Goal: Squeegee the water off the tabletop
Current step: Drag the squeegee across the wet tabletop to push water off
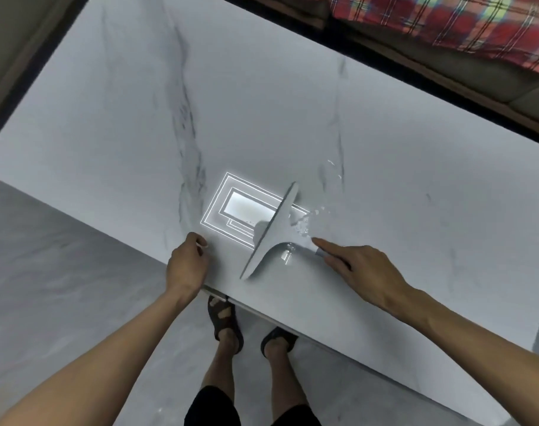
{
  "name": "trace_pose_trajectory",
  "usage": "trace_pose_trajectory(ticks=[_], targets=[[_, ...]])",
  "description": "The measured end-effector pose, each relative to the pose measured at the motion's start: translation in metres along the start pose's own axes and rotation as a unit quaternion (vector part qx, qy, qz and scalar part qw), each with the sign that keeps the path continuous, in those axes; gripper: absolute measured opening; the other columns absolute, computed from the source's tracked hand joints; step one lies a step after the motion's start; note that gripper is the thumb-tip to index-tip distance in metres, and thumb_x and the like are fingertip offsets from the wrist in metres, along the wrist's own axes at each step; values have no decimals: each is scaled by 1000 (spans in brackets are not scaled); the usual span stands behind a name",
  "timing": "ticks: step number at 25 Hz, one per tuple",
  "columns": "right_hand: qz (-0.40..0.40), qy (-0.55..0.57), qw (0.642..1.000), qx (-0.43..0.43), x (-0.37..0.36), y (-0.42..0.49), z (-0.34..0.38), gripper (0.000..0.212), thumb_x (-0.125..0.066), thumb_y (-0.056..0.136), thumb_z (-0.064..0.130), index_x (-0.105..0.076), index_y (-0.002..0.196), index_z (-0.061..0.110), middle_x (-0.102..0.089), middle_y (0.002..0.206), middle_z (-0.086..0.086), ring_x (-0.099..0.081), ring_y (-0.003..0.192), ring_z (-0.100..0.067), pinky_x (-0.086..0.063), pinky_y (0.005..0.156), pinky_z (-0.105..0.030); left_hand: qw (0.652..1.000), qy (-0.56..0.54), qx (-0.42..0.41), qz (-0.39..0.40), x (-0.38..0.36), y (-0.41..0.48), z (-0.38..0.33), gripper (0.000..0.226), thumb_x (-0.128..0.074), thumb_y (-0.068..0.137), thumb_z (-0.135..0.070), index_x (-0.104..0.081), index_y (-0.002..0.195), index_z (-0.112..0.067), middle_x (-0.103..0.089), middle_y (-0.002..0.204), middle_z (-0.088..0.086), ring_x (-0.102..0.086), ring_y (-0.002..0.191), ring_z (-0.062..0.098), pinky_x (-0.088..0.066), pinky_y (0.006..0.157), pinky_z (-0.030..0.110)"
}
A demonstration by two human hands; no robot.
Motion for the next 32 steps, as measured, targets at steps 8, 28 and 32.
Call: trace_pose_trajectory(ticks=[8, 28, 32], targets=[[132, -177, 928, 300, -122, 68, 118, 41, -41, 101, 39, -38, 142, 43, -60, 76, -9, -56, 60, -29, -38, 54, -32, 997, 26, 34, -70, 19, 9, 61, 12, -48, 89, -8, -50, 100, -11, -57, 103, 10, -54, 88, 29, -45, 71, 38], [40, -116, 990, -75, -19, -82, -93, 42, -28, 101, 44, -28, 141, 56, -64, 91, 12, -63, 89, -14, -48, 72, -28, 970, 128, -50, 202, -66, -15, -18, 25, -45, 83, -5, -45, 109, -7, -30, 140, 21, -55, 82, 36, -41, 69, 33], [34, -133, 985, -101, -2, -107, -104, 42, -28, 100, 45, -28, 140, 58, -64, 91, 14, -63, 91, -13, -45, 70, -26, 957, 169, -39, 233, -66, -10, -24, 31, -50, 81, -10, -43, 111, -9, -25, 145, 26, -53, 108, 44, -43, 77, 35]])
Point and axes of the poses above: each hand's wrist, its own y-axis towards the middle knuckle, its own x-axis out of the back of the hand, z = x × y, the point moved 1 cm from there along y, towards the middle knuckle
